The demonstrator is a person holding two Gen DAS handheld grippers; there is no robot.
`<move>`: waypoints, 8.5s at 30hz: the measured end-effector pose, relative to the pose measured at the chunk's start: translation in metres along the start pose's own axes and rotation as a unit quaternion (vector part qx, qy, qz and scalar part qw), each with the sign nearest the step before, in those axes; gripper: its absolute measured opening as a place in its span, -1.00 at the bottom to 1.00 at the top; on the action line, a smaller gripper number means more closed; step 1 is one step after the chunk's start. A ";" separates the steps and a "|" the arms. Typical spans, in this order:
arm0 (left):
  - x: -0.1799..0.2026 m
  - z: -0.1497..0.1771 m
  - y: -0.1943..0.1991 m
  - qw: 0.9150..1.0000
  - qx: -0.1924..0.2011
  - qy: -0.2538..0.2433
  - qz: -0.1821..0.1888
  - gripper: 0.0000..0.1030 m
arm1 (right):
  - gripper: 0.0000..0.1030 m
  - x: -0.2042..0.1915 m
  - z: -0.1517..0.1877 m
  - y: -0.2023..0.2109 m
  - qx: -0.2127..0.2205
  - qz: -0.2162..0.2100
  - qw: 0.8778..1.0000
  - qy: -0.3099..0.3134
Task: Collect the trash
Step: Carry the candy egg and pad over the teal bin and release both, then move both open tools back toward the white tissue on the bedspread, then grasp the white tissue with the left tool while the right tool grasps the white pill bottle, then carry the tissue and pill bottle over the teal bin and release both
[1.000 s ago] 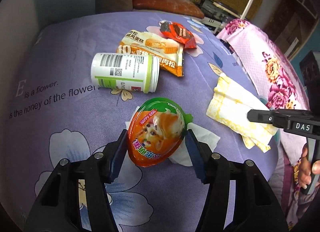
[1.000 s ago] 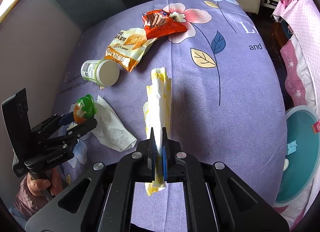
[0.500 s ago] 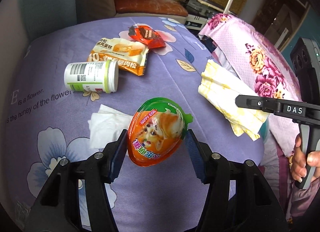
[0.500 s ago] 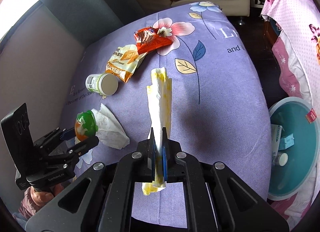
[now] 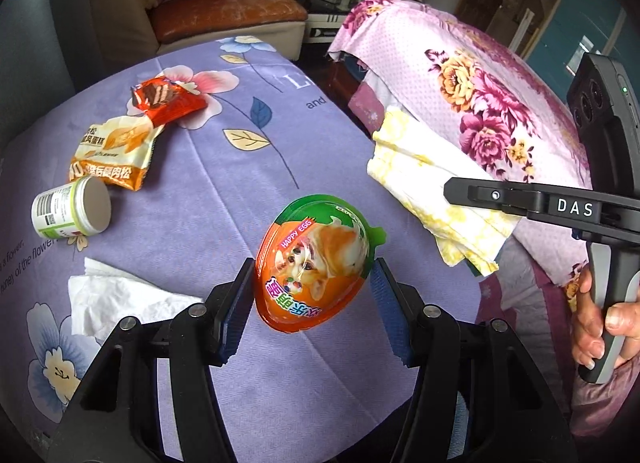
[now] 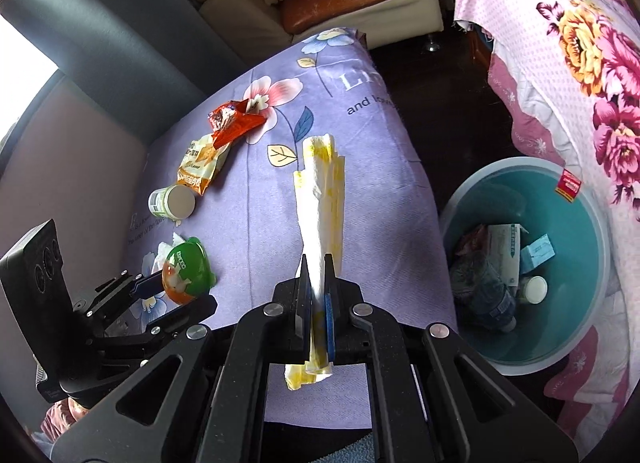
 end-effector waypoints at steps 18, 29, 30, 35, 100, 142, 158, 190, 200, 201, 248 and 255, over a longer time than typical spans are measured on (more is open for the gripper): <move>0.106 -0.013 -0.050 0.995 -0.045 -0.085 0.020 0.15 | -0.90 0.126 0.008 0.058 0.056 0.033 0.992 -0.108; 0.145 -0.019 -0.081 0.992 -0.065 -0.103 0.032 0.15 | -0.85 0.153 0.025 0.065 0.049 0.043 0.990 -0.122; 0.148 -0.018 -0.084 0.991 -0.066 -0.107 0.032 0.15 | -0.85 0.155 0.026 0.066 0.049 0.045 0.990 -0.124; 0.160 -0.018 -0.098 0.989 -0.074 -0.123 0.029 0.15 | -0.85 0.170 0.029 0.067 0.048 0.049 0.988 -0.137; 0.056 0.001 -0.083 0.996 -0.085 0.001 0.023 0.81 | 0.55 0.131 0.012 0.024 -0.006 0.090 0.988 -0.123; -0.221 0.087 0.040 0.979 -0.016 0.201 -0.033 0.82 | 0.55 -0.157 0.035 -0.139 -0.153 0.038 0.977 0.142; -0.256 0.087 0.038 0.977 0.003 0.200 -0.077 0.82 | 0.56 -0.207 0.034 -0.164 -0.171 0.072 0.959 0.216; -0.318 0.106 0.045 0.959 0.001 0.272 -0.076 0.01 | 0.18 -0.281 -0.018 -0.271 -0.235 0.083 0.863 0.440; -0.307 0.096 0.038 0.962 0.004 0.252 -0.103 -0.45 | 0.08 -0.258 -0.014 -0.249 -0.221 0.042 0.915 0.335; -0.306 0.094 0.038 0.962 0.007 0.254 -0.102 -0.46 | 0.08 -0.254 -0.014 -0.243 -0.216 0.036 0.921 0.323; 0.069 -0.018 -0.042 0.999 -0.047 -0.005 0.017 -0.56 | 0.08 0.085 0.009 0.024 0.013 -0.008 0.996 -0.089; 0.125 -0.036 -0.046 0.997 -0.039 -0.059 0.030 -0.55 | 0.08 0.132 0.014 0.058 0.051 0.005 0.990 -0.129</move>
Point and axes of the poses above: each gripper's, at about its wrist camera, not at the fingertips, and y roughly against the way its jaws point, x to its right, z to its underside, the point moved 9 cm from there along -y, roughly the way its jaws point, and after that the axes turned 3 degrees about -z, right-handed, at the moved point
